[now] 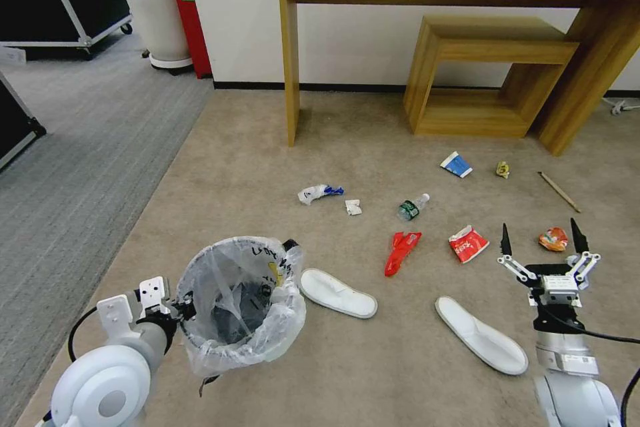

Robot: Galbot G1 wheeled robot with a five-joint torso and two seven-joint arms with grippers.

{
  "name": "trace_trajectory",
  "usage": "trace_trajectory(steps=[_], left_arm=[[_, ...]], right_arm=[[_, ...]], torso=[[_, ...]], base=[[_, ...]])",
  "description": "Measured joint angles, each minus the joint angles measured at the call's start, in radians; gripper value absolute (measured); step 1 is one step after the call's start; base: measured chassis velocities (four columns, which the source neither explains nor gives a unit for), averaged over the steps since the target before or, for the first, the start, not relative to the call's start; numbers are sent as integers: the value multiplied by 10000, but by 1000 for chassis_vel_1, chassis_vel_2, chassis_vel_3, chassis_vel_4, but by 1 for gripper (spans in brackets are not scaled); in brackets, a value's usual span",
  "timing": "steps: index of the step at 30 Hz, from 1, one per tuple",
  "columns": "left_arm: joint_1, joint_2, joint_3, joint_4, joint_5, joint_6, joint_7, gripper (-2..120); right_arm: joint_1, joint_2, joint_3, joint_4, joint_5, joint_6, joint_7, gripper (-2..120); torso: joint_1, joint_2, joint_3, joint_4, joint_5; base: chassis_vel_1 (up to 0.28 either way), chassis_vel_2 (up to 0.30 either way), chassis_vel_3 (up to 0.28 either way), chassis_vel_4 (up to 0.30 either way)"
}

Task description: Pick up the trash bin and place the garbage on the floor into it.

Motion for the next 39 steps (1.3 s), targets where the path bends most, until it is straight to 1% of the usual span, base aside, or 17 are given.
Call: trace_trajectory(steps=[6,10,14,15,16,17,19,20,23,24,26,28,29,30,33,36,39], left_arm=[[-91,66,-37,38,-144,0,-5,0],[-88,48,-60,135,-145,0,-7,0],[-94,63,-116,143,-237,-11,-24,0],[-94,68,-121,143,-246,-13,-30,0],[-88,87,-151,139,-265,-20,-40,0],[-88,87,-151,139,-265,-20,-40,0],[-44,129,-229,135,-268,-23,-47,0],[-44,129,-229,135,-268,-23,-47,0],[-137,285,-224,164,-380,-31,-57,0],[-137,285,-224,164,-380,-31,-57,0],[-267,443,-152,168,-661,-60,-87,0],[-267,448,-157,152,-715,-82,-91,0],[-232,462,-190,89,-774,-145,-96,0],[-215,469,-176,85,-754,-156,-95,0],[-265,500,-61,87,-650,-168,-61,0],[-270,499,60,84,-551,-169,-1,0],[-111,319,72,-36,-279,-170,109,0]], right_arm=[[122,-494,-187,-41,121,-494,480,100],[108,-1000,-618,-9,-23,-983,1202,100],[168,-1884,-1304,-57,285,-1806,1828,100],[195,-2016,-1393,-74,380,-1904,1856,100],[297,-2471,-1696,-126,747,-2238,1906,100],[297,-2471,-1696,-126,747,-2238,1906,100],[520,-3145,-2187,-215,1316,-2730,1972,100],[520,-3145,-2187,-215,1316,-2730,1972,100],[780,-4016,-2724,-266,2032,-3198,2067,100],[780,-4016,-2724,-266,2032,-3198,2067,100],[904,-4743,-2999,-241,3116,-3584,1659,100],[918,-4897,-3040,-210,3507,-3708,1411,100],[967,-5465,-3243,-146,4908,-4154,482,100],[1005,-5739,-3400,-179,5298,-4252,196,100],[1057,-6139,-3606,-310,5383,-4274,60,100],[1166,-6194,-3683,-435,5244,-4178,92,100],[1169,-5552,-3318,-175,5241,-4111,168,100]], torso=[[-1,0,0,-1,-1],[0,0,0,0,-1],[-1,0,0,0,-1],[0,0,-1,0,-1],[0,0,0,0,-2],[0,0,0,0,-2],[0,0,0,0,-1],[0,0,0,0,-1],[0,0,0,4,0],[0,0,0,4,0],[0,0,0,-1,0],[0,0,0,-1,1],[0,0,-1,-2,-1],[0,0,0,0,0],[-1,0,0,3,-2],[0,0,0,-3,-2],[0,0,0,1,2]], base=[[0,0,0,0],[0,0,0,0],[0,0,0,0],[0,0,0,0],[0,0,0,0],[0,0,0,0],[0,0,0,0],[0,0,0,0],[0,0,0,0],[0,0,0,0],[0,0,0,0],[0,0,0,0],[0,0,0,0],[0,0,0,0],[0,0,0,0],[0,0,0,0],[0,0,0,0]])
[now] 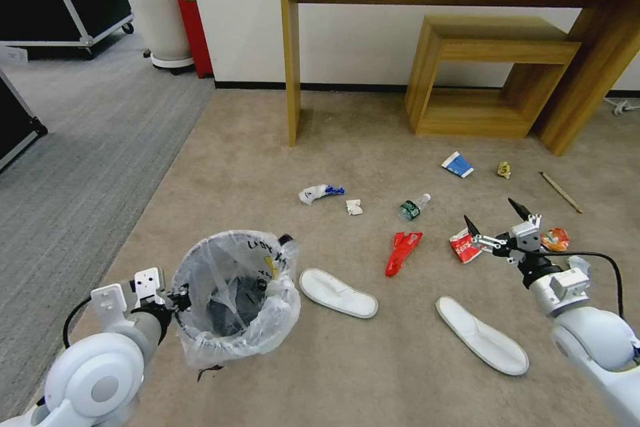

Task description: Pick up the trash bin and place the garbage on the floor into it.

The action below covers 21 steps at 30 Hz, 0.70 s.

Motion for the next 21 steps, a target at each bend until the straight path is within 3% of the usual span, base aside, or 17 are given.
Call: trace_trajectory(steps=[6,21], left_arm=[[124,-132,22,-140,341,-77,98,0],[509,-139,-80,-434,606,-150,254,0]], right_arm=[[-586,932,740,274,-436,275,-181,100],[-1068,1578,1479,642,-1114,1262,-706,100]], torso=[[-2,0,-1,-1,0],[-2,1,-1,-1,-5]], base=[[0,0,0,0],[0,0,0,0]])
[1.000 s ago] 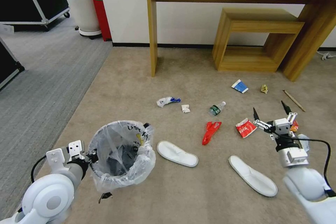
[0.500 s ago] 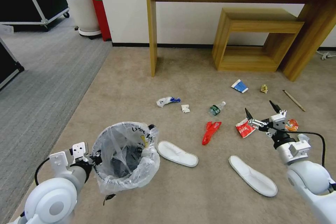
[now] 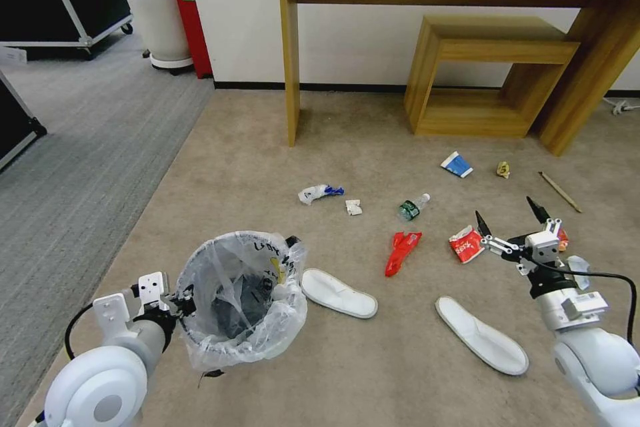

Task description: Pick up the trash bin and place the garbage on the floor into it.

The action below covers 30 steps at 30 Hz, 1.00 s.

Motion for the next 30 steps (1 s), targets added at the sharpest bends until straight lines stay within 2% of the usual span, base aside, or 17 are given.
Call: trace_trajectory(steps=[9,19,30], left_arm=[[285,15,-101,-119,126,84,35,0],[340,52,-73,-127,199,114,35,0],[501,-80,-5,-113,429,126,76,0]], right_arm=[[-26,484,-307,-75,-196,502,-281,100],[-171,585,-305,-79,-536,826,-545,100],[-184,662,-259,-74,-839,1142,-612,100]], torso=[[1,-1,0,0,1],[0,-1,0,0,0],[3,-1,2,-2,5]], base=[[0,0,0,0],[0,0,0,0],[-144,-150,131,134]])
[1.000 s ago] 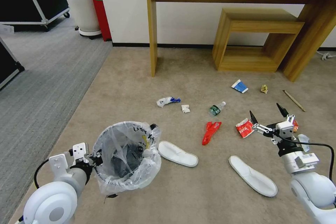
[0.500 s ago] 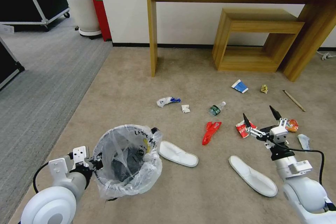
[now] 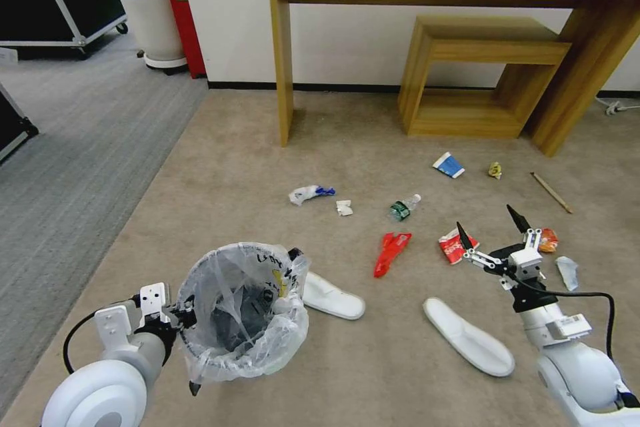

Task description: Pick up the trash bin and place the garbage on the floor into it.

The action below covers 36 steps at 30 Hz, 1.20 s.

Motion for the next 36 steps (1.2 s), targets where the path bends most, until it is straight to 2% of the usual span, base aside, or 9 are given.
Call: trace_trajectory(steps=[13,21,24,28,32,33,36], left_arm=[[44,93,-358,-67,-270,-101,-247,0],[-153,284,-599,33,-691,-123,-342,0],[-271,441,-733,141,-896,-153,-433,0],[-301,471,-769,176,-950,-163,-440,0],[-219,494,-791,230,-952,-174,-441,0],[-219,494,-791,230,-952,-174,-441,0],[-135,467,-828,255,-918,-185,-445,0]], right_arm=[[108,268,-426,-17,-602,-113,281,100],[570,-56,-944,-118,-368,-713,467,100],[966,-463,-1603,-191,198,-1208,634,100],[1209,-691,-1958,-261,562,-1395,668,100],[2615,-1509,-3591,-981,1452,-1623,210,100],[2615,-1509,-3591,-981,1452,-1623,210,100],[4240,-2070,-5520,-1702,1955,-1641,-101,100]], torso=[[-1,0,-1,2,-7],[-1,0,-1,0,-4],[-1,0,-1,1,-2],[0,0,-1,1,-5],[0,0,-1,1,-4],[0,0,-1,1,-4],[-1,0,-1,3,-1]], base=[[-3,-12,10,17],[0,0,0,0],[0,0,0,0],[0,0,0,0],[0,0,0,0],[0,0,0,0],[0,0,0,0]])
